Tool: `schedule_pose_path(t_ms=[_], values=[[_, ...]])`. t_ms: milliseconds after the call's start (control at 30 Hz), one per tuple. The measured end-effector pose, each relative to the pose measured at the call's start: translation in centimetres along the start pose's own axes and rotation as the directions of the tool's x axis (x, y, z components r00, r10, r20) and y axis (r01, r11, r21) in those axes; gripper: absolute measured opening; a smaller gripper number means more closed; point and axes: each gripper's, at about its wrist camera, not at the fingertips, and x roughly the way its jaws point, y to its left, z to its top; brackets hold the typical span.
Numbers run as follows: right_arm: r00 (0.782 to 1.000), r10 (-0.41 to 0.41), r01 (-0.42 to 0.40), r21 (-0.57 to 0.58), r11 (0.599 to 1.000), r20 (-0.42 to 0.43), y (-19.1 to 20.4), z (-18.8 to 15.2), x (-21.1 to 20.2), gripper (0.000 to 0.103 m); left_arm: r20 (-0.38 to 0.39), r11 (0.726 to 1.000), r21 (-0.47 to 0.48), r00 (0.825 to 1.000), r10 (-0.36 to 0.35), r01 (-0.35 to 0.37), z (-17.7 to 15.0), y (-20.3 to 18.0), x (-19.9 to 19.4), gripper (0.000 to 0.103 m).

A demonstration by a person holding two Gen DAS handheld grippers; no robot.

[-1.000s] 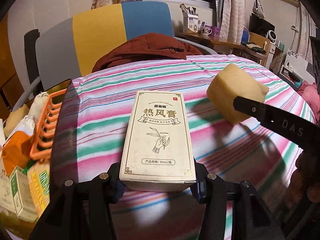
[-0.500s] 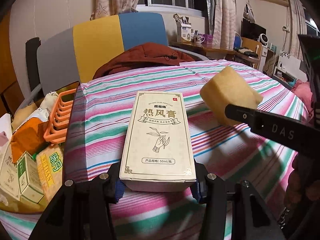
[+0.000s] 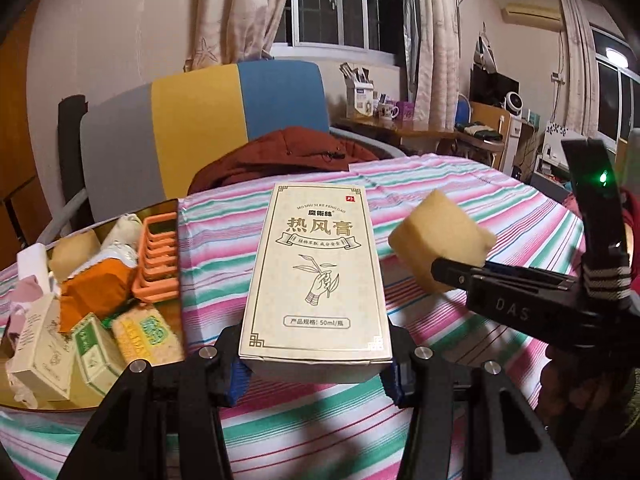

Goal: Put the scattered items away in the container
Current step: 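Carry the beige box and yellow sponge toward the gold tin with both tools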

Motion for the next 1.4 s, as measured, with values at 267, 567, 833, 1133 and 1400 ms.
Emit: schedule_pose_path(t_ms=[267,567,833,1133,1400], values=[[1.000,0.019,-0.019,-0.015,1.000,0.016,1.2,0.1,-1.0,0.040,0.026,0.999,-0.035,0.999,0.042,-0.041,0.0,2.2,-2.2,0.052],[0.995,0.099,-0.098,-0.033,0.995,0.029,4.0,0.6,-1.5,0.040,0.046,0.989,-0.086,0.991,0.125,-0.121,-0.3,5.9,-4.2,0.052],[0.979,0.199,-0.193,-0.114,0.974,0.038,9.4,1.7,-1.5,0.040,0.066,0.967,-0.150,0.974,0.215,-0.204,-0.6,10.5,-6.1,0.052],[0.955,0.295,-0.286,-0.188,0.939,0.017,14.3,1.8,-1.2,0.040,0.028,0.937,-0.211,0.957,0.289,-0.277,-2.2,15.2,-6.2,0.052],[0.930,0.366,-0.364,-0.225,0.904,-0.034,17.4,1.5,0.2,0.040,-0.015,0.918,-0.234,0.945,0.326,-0.320,-3.0,18.0,-5.1,0.052]])
